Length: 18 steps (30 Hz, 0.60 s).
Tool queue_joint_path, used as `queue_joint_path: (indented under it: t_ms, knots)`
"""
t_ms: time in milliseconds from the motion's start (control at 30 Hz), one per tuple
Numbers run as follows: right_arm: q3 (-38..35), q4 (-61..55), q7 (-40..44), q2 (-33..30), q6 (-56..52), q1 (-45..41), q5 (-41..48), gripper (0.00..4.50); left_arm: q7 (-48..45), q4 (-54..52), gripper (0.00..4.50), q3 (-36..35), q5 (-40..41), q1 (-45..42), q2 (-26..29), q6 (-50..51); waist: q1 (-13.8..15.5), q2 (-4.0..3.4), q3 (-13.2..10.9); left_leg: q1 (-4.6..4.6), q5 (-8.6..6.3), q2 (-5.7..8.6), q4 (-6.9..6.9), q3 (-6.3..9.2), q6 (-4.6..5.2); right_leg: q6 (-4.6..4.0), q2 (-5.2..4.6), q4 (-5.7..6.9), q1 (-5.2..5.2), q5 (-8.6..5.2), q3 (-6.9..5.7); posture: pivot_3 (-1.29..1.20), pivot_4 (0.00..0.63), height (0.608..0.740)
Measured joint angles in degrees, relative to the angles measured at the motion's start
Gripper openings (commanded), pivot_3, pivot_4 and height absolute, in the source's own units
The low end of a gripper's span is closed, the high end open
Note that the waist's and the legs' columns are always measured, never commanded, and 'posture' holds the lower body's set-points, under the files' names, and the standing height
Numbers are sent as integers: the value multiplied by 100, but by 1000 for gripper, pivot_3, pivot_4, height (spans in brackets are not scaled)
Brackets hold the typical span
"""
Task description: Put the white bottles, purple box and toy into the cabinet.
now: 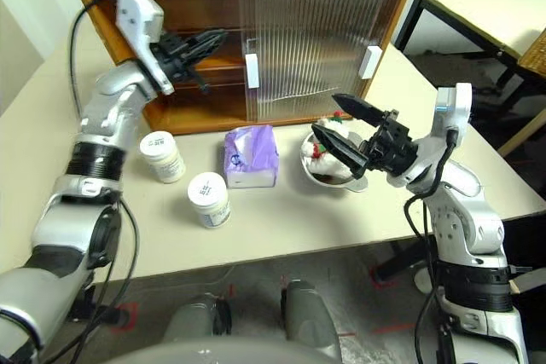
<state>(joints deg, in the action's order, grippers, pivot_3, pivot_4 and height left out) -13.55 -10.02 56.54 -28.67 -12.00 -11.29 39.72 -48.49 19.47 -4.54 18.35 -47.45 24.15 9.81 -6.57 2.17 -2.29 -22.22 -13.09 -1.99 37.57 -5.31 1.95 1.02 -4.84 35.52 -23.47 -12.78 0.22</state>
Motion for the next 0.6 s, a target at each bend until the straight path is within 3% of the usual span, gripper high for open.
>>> queue_joint_path:
  t_ms: [133,267,400,433,600]
  knots:
    - [-60,211,117,-80,-8,-74,5,4500,-103,-962,2862,-577,491,712,755,738,35,-1,0,2,0,-1,7,3,0,1,0,5,2,1,1,-42,0,740]
    - [-75,411,251,-124,-9,-135,7,4500,-309,-1696,4444,-1073,774,1967,1442,993,119,-3,0,10,0,-3,6,-4,0,-3,-5,5,4,0,5,-12,0,740]
    - [-72,578,340,-171,-9,-175,0,4500,-390,-1927,4481,-1332,828,2969,1672,1040,286,-3,-3,8,-1,-4,7,-4,-1,-28,-11,4,2,-14,0,22,0,740]
    - [-65,604,367,-170,-9,-194,-8,4500,-382,-1965,4481,-1346,828,3142,1662,1017,351,-4,-4,6,-1,-3,6,-4,-1,-90,-13,2,2,-50,0,26,0,740]
    - [-56,835,514,-188,-8,-344,-26,4500,-239,-2109,4481,-1274,794,3780,1276,752,572,-6,-5,6,-1,-4,6,-10,-2,-95,-22,2,0,-47,0,28,0,740]
